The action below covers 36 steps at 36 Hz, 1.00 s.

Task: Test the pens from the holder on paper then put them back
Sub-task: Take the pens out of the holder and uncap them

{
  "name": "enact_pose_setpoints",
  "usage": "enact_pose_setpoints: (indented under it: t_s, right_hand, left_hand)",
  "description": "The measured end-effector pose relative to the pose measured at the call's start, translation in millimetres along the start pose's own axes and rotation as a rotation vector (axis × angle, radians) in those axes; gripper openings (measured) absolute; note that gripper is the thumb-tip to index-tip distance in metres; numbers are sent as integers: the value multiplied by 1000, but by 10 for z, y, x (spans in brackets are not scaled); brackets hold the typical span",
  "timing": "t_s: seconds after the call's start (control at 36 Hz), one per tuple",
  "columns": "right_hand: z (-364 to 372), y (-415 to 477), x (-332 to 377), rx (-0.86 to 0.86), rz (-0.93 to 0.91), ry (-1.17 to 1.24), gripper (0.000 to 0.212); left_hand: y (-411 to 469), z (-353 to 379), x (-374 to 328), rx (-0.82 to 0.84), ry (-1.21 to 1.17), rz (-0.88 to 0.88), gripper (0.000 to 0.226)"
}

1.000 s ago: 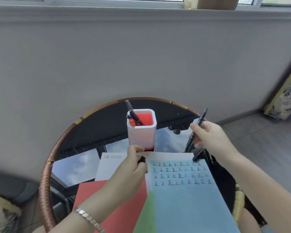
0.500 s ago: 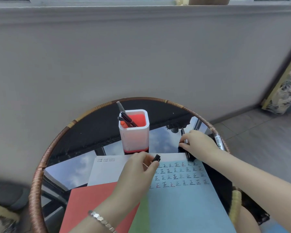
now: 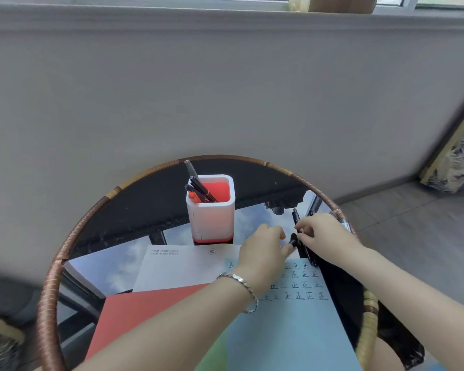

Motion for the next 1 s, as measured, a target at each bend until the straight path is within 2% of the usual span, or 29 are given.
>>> enact_pose_setpoints:
  t_s: [0.17,0.25,0.33,0.47,0.61,0.72,0.89,1.0]
  right_hand:
    - [-155,49,505,-131,-184,102,22]
    - [-270,101,964,-195,-307,197,20]
    - [-343,161,1399,-188,-389,246,23]
    - [-248,315,1798,-198,-362,144,28]
    - [-120,383,1826,-254,-317,99,20]
    - [-269,297,1818,-401,-358,170,18]
    - [-705,-79,1900,-623,-518,411,13]
    - [-726,-299,1850,-600,-586,439,10]
  left_hand:
    - [-335,-576,353,-227,-83,99,17]
    - [-499,-854,622,-283,-97,57,11]
    - [-635,-1097,878,-299,-86,-27,14]
    - [-782,-1358,1166,-345,-100,-118,16]
    - [-900,-1425,1193,-369,-156,-132,17]
    - [-898,-1416,1095,-424,-244,-73,24]
    - [-822,-1450,703,-538,-427,119,43]
    - [-783,-1457,436,-567,-485,291,22]
Point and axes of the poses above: each hand's wrist, its own y-axis towards the middle knuckle, its own z-axis out of the palm, x = y × z, the point moved 1 cm from there along y, towards the middle knuckle, and after that the axes turned 5 degrees about -z, right-handed, at the moved point
